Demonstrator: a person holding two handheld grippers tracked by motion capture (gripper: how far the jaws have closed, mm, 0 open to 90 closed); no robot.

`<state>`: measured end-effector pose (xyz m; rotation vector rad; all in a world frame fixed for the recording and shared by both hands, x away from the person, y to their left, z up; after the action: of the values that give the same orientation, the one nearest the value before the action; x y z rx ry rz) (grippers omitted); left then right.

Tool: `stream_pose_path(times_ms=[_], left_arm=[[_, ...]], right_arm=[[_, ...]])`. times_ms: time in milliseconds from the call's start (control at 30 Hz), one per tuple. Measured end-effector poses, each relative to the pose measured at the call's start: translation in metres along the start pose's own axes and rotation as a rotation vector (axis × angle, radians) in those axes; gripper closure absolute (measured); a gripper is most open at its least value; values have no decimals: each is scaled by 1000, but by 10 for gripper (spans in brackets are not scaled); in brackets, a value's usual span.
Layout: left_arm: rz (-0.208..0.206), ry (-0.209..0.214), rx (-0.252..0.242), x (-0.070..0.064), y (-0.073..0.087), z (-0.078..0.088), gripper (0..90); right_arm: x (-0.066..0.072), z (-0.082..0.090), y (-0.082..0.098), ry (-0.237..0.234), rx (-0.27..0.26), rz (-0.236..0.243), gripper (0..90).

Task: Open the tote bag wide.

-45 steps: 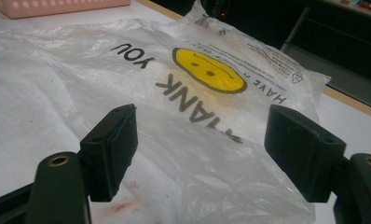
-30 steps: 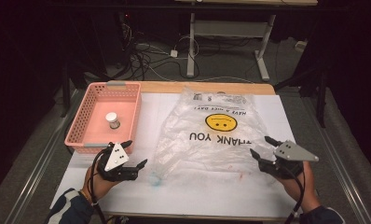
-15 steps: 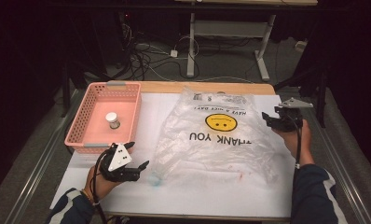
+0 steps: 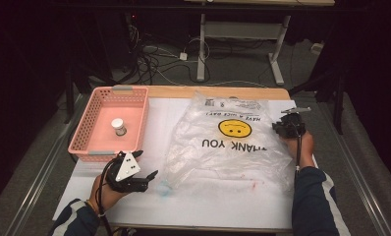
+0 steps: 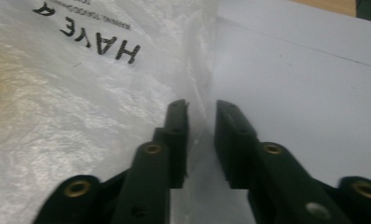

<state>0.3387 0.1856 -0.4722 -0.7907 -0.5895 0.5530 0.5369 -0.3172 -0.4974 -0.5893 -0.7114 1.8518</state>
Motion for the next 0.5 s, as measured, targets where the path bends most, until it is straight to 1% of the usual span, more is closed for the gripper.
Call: stream_pose_path(times_ms=[67, 133, 167, 233, 300, 367, 400, 433, 500], left_arm=[[-3, 0, 2, 0, 0, 0, 192], [-1, -4, -1, 1, 0, 0, 192], [-1, -5, -2, 1, 0, 1, 192], [-2, -5, -1, 3, 0, 1, 192], [-5, -12, 1, 5, 1, 1, 192], [-7, -23, -1, 7, 0, 2, 192], [-6, -27, -7, 9, -1, 2, 192], [-6, -30, -10, 10, -2, 3, 192], [-5, -36, -18, 13, -2, 5, 192]], right_arm=[[3, 0, -1, -2, 10, 13, 891], [6, 0, -2, 11, 21, 25, 900], [5, 1, -2, 30, 25, 27, 900], [3, 2, 0, 69, 31, 3, 900], [-2, 6, 3, 116, 50, -37, 900], [-7, 11, 6, 151, 70, -69, 900], [-9, 14, 9, 156, 75, -87, 900], [-11, 17, 12, 164, 77, -93, 900], [-11, 23, 18, 173, 84, -89, 900]])
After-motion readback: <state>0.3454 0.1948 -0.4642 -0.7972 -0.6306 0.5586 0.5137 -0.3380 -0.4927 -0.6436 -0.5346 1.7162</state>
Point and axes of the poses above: each handheld gripper's, and its own axes: z roughly backward along the jaws, y roughly out of its underside, x roughly to its left, the point moved 4 cm from there along -z, roughly forward along the jaws, and after that the axes turned 2 degrees about -y, right-handed, at the moved point
